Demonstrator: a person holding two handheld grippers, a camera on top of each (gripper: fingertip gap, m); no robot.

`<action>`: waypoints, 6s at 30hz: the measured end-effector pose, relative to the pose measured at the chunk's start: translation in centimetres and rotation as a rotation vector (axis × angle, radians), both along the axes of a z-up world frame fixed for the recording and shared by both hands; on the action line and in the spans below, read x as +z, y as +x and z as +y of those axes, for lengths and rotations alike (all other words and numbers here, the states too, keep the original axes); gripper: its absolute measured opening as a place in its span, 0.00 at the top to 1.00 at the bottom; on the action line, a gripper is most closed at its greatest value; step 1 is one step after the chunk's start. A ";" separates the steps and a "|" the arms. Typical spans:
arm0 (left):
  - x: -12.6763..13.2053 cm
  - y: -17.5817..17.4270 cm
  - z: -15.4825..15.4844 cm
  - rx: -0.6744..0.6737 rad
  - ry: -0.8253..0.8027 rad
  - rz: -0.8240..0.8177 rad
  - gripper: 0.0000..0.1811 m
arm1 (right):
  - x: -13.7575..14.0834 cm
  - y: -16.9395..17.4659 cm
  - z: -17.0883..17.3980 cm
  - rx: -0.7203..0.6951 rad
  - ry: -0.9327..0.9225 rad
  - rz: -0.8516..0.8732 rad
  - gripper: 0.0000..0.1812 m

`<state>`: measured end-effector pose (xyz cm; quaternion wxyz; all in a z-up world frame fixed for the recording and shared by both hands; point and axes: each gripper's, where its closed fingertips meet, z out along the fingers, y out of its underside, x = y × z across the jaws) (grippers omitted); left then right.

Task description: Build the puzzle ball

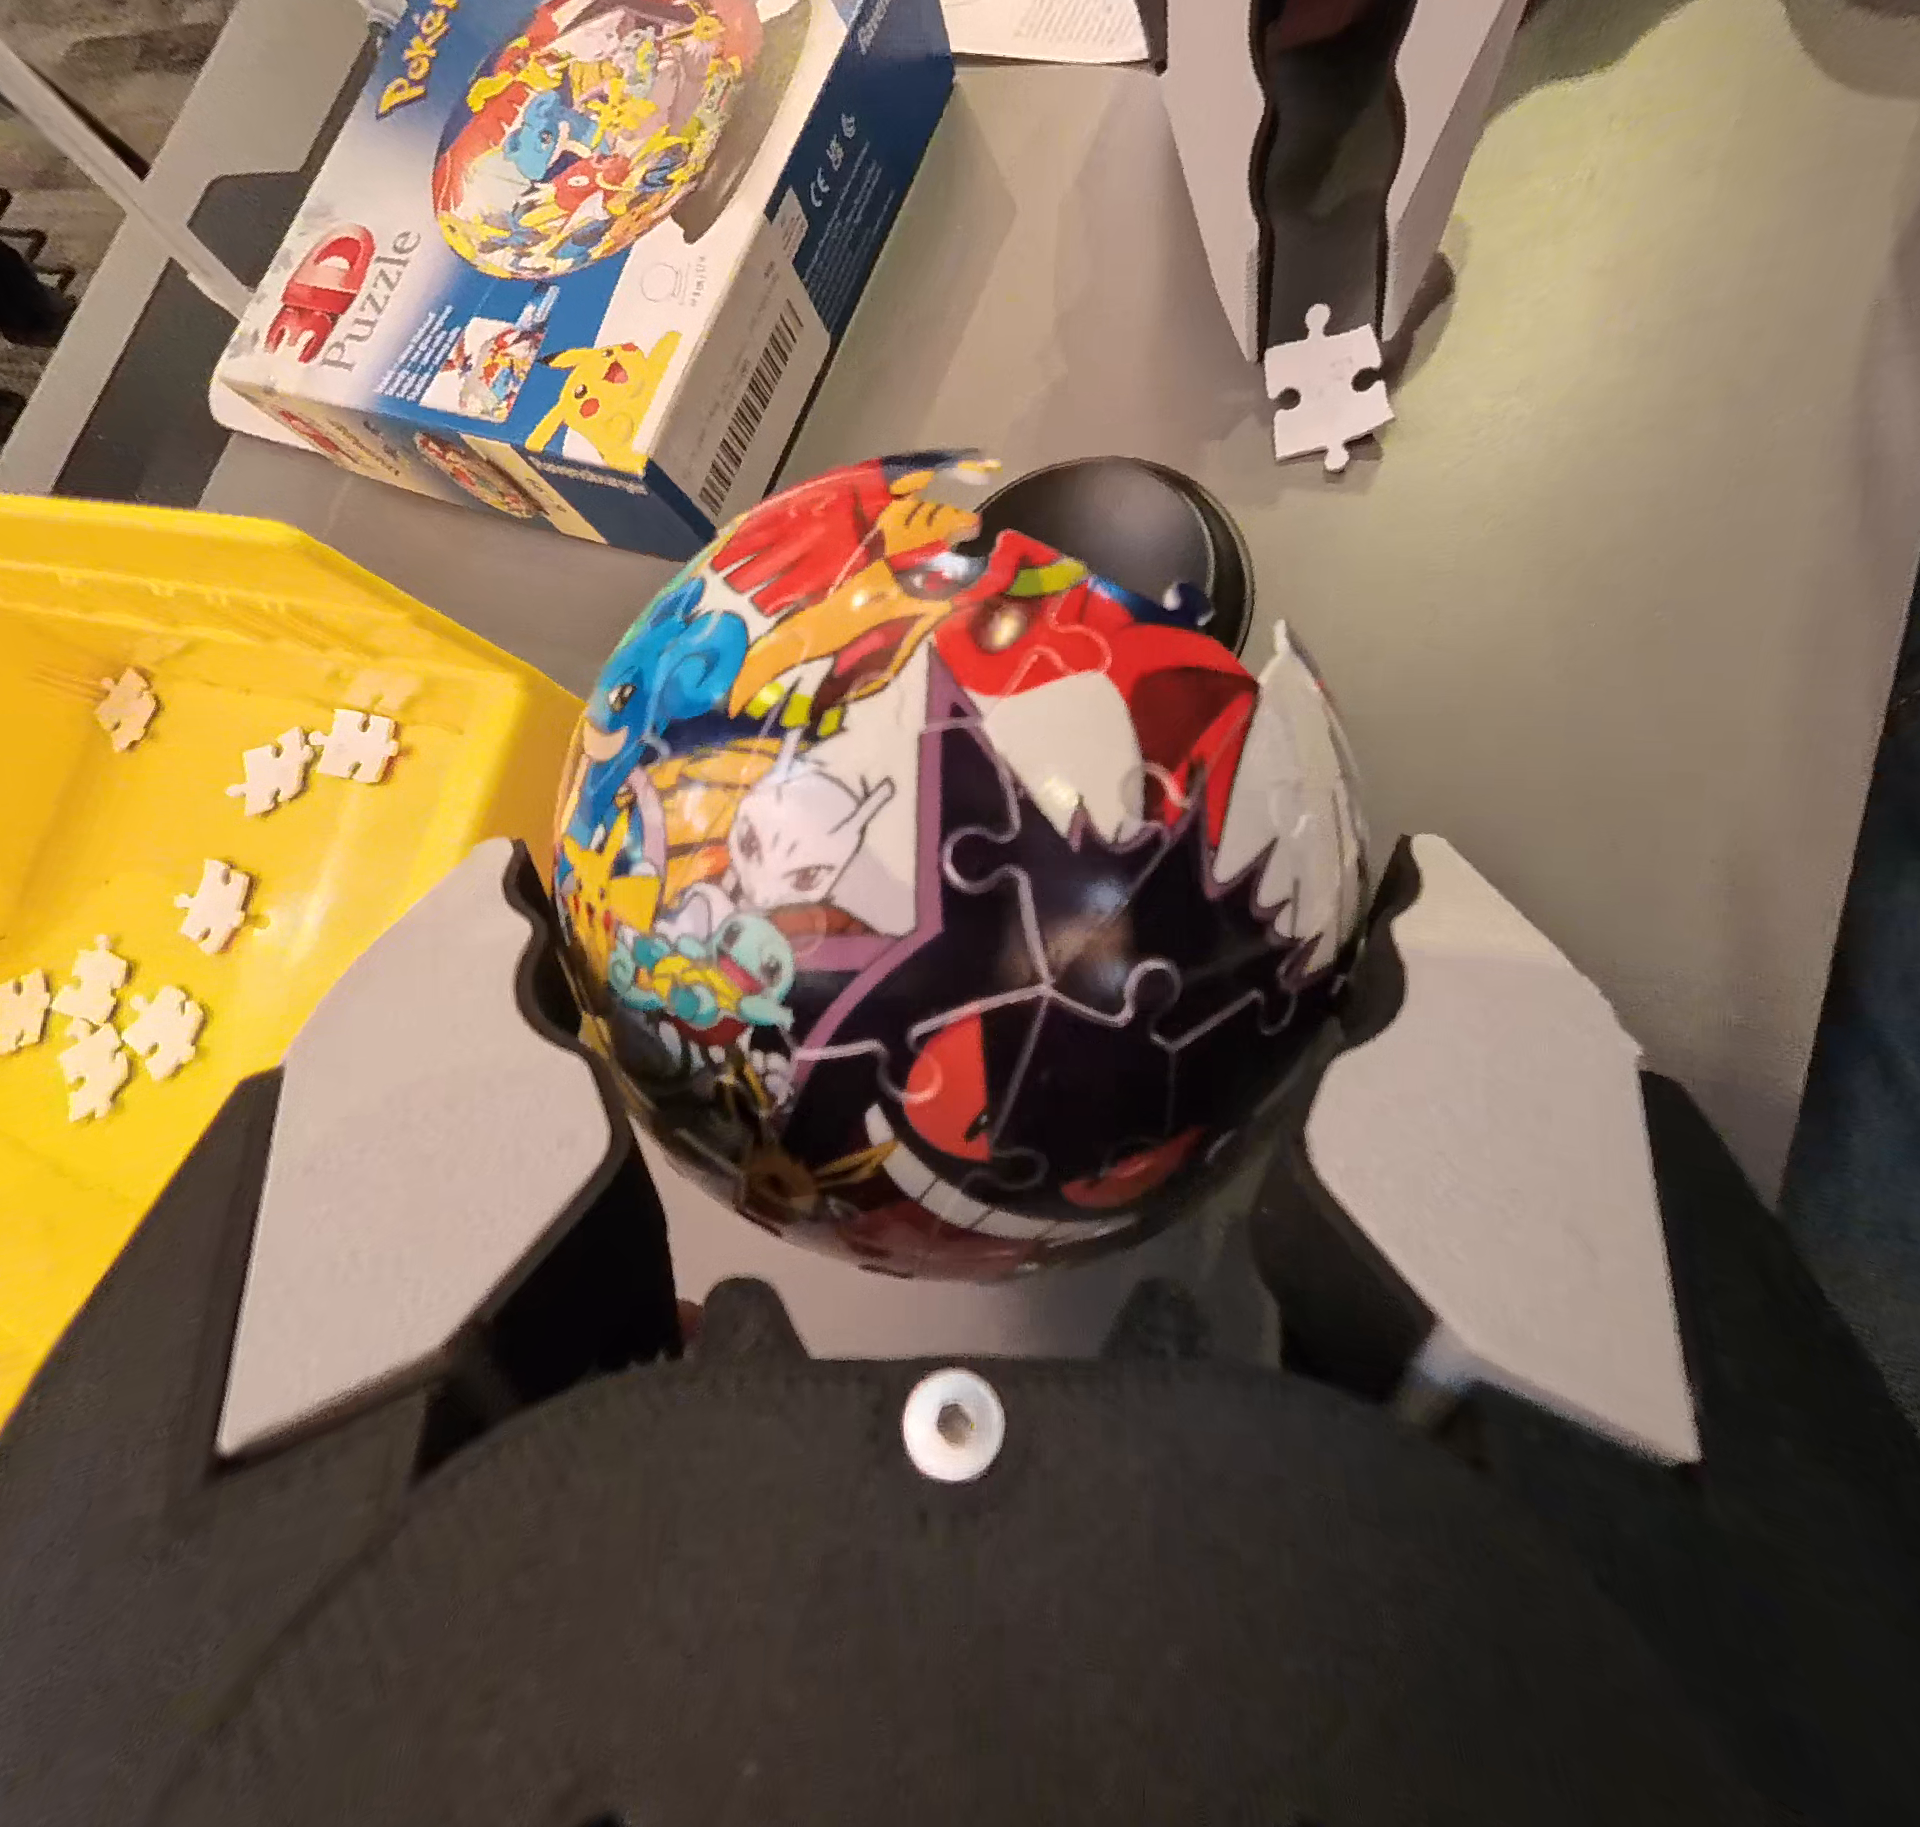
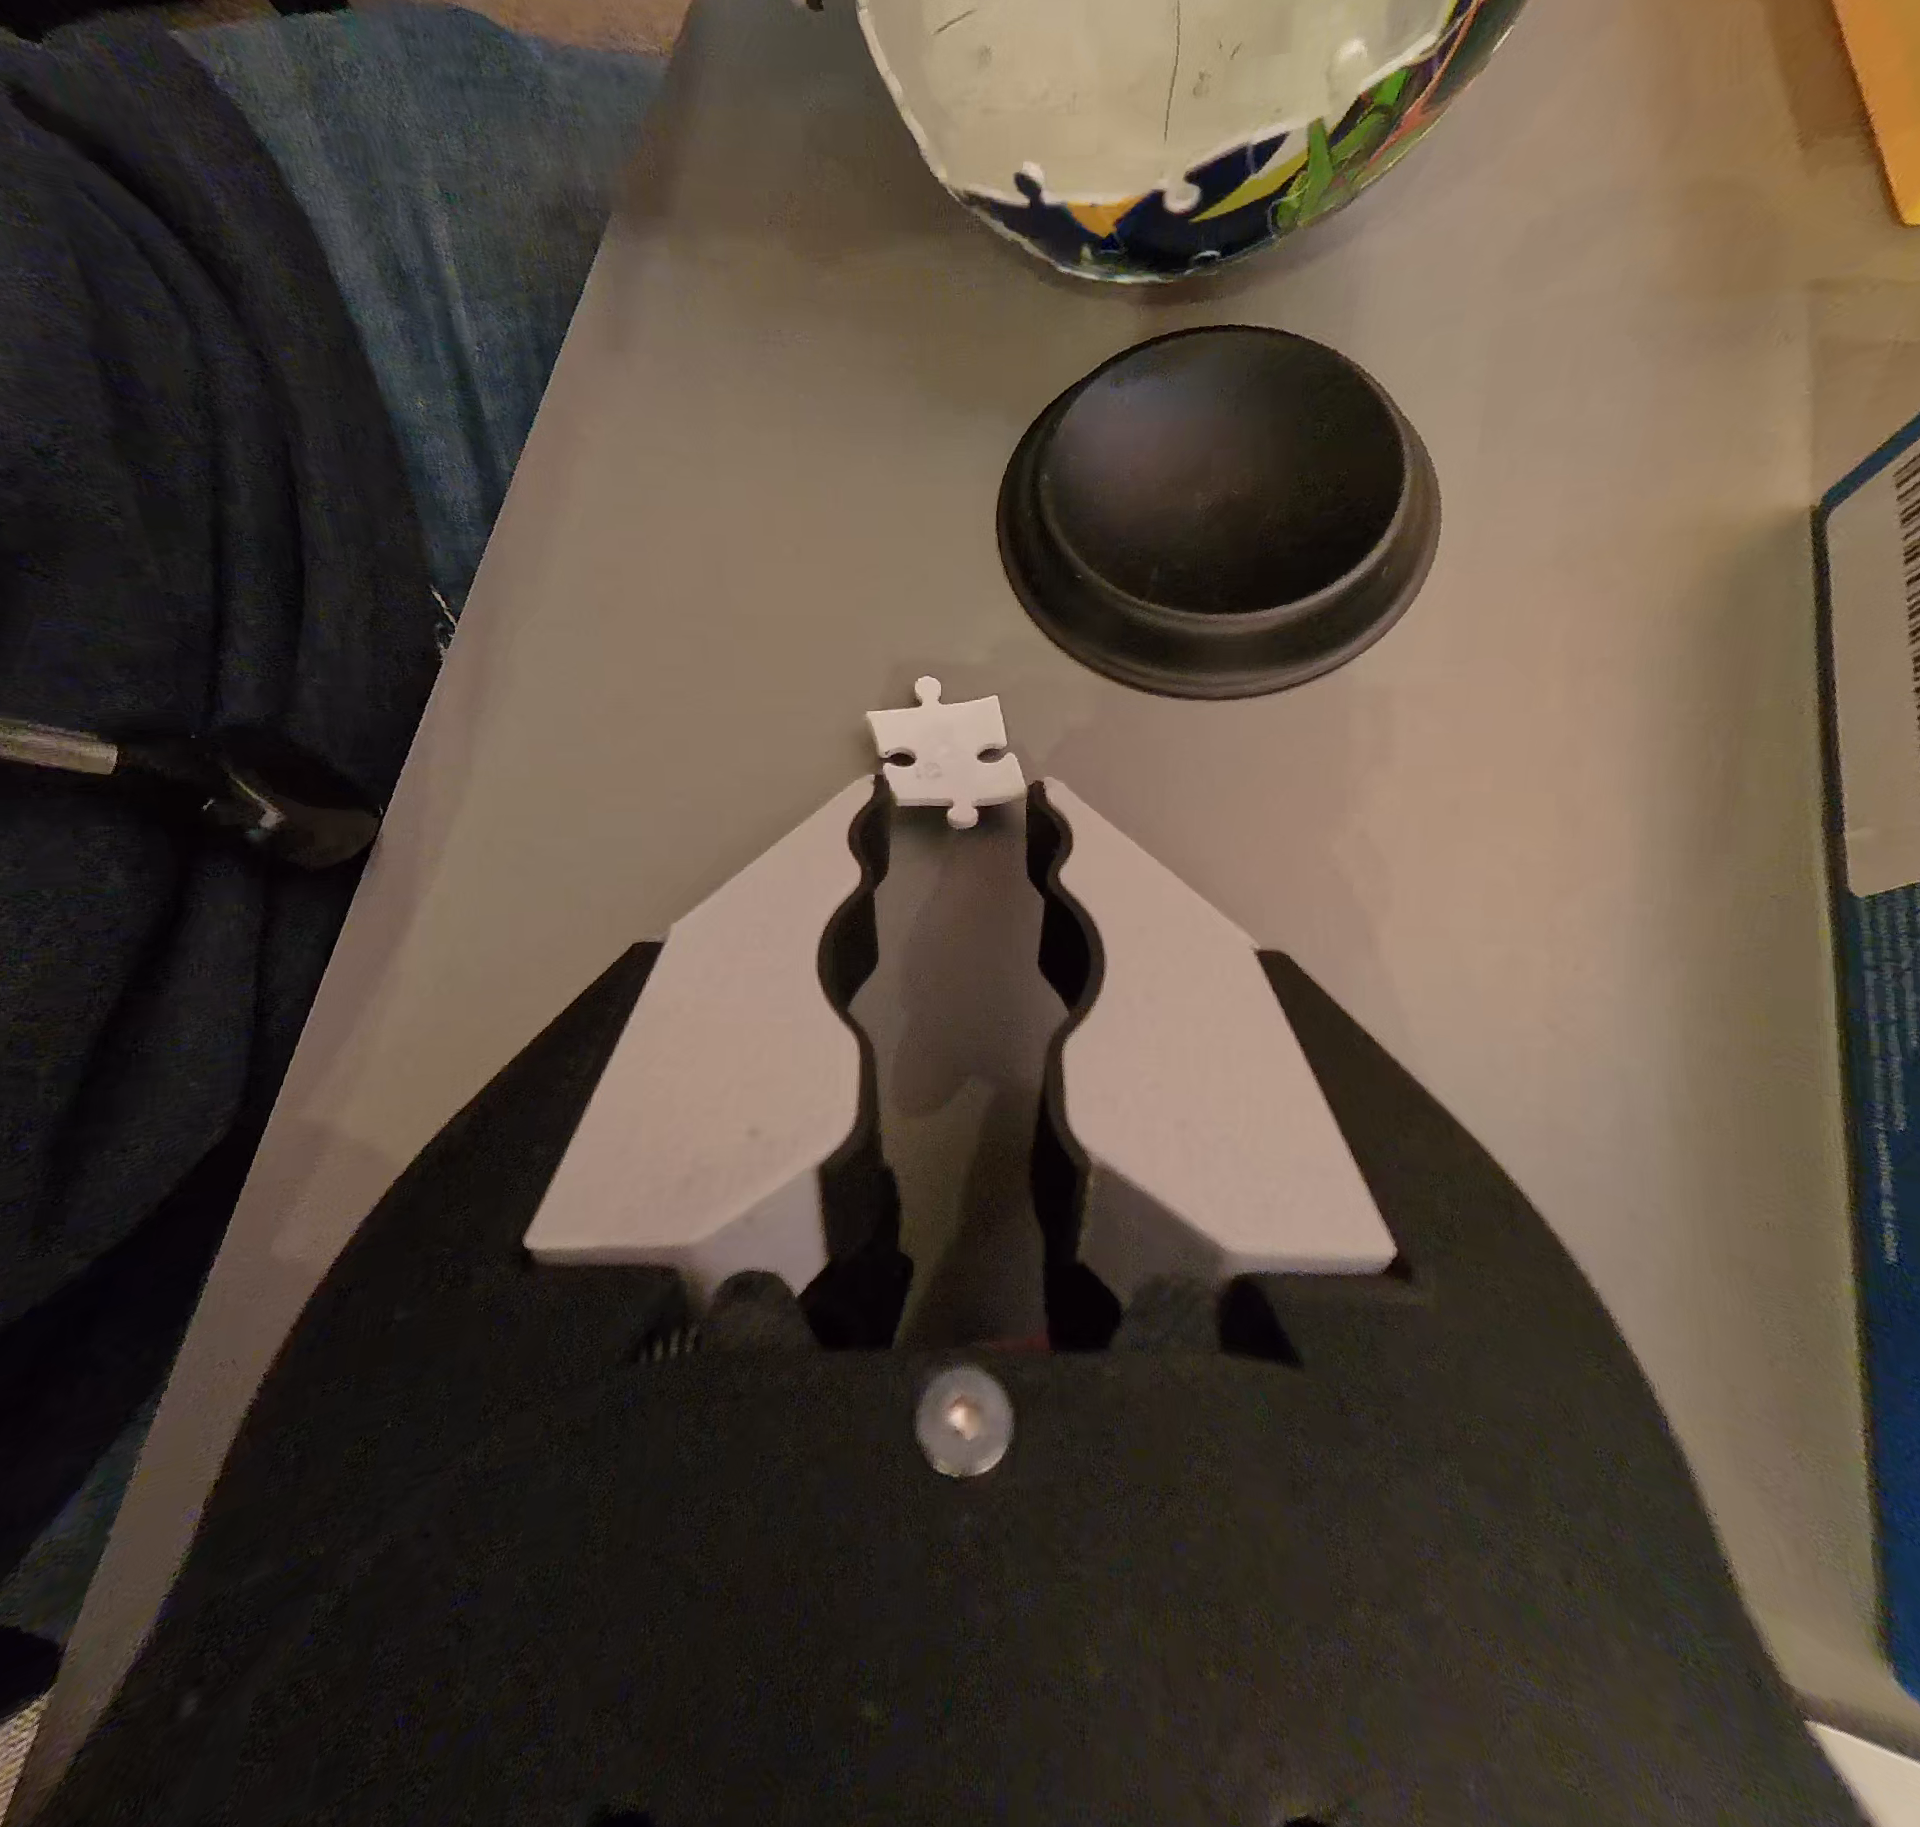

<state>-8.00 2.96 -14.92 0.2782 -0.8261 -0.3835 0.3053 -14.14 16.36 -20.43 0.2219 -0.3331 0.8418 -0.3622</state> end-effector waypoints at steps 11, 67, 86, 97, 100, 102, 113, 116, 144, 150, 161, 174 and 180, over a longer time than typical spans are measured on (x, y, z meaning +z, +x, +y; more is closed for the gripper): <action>0.1 -0.4 0.6 0.028 -0.058 -0.001 0.22 | -0.4 -0.1 0.0 -0.019 0.022 0.026 0.87; 1.2 2.6 3.6 0.189 0.210 -0.007 0.20 | 5.0 7.1 -4.0 -0.052 0.055 -0.017 0.79; -1.4 7.6 -2.4 0.145 0.344 -0.050 0.24 | 5.1 9.0 -9.1 -0.082 0.105 -0.175 0.65; -1.5 5.6 -2.8 0.192 0.338 0.047 0.27 | 3.3 8.4 -10.8 -0.014 0.133 -0.058 0.63; -1.4 5.0 -2.9 0.200 0.336 0.066 0.28 | 2.9 8.2 -10.6 -0.014 0.127 -0.036 0.63; -1.3 4.6 -2.7 0.191 0.324 0.082 0.28 | 2.8 8.0 -10.4 -0.022 0.135 -0.049 0.63; 2.3 1.5 -1.2 0.116 0.215 0.141 0.28 | 4.8 4.7 -9.1 -0.056 0.080 -0.076 0.65; 3.0 -0.4 -0.4 0.068 0.164 0.151 0.28 | 4.4 3.0 -8.3 -0.076 0.084 -0.068 0.65; 1.6 -5.7 1.9 -0.114 -0.325 0.092 0.28 | -0.1 -0.3 -7.1 -0.009 0.026 0.134 0.58; 1.1 -5.7 2.1 -0.139 -0.401 0.074 0.28 | -0.6 0.3 -5.9 0.049 0.069 0.153 0.50; 1.0 -6.0 3.1 -0.201 -0.535 0.040 0.28 | 1.3 -1.8 -4.5 -0.032 0.075 0.084 0.52; 0.8 -5.9 3.7 -0.249 -0.628 -0.019 0.28 | 3.5 -3.0 -5.7 -0.055 -0.034 0.103 0.57; 0.8 -5.9 3.8 -0.241 -0.614 -0.018 0.28 | 3.2 -2.7 -5.9 -0.058 -0.048 0.110 0.58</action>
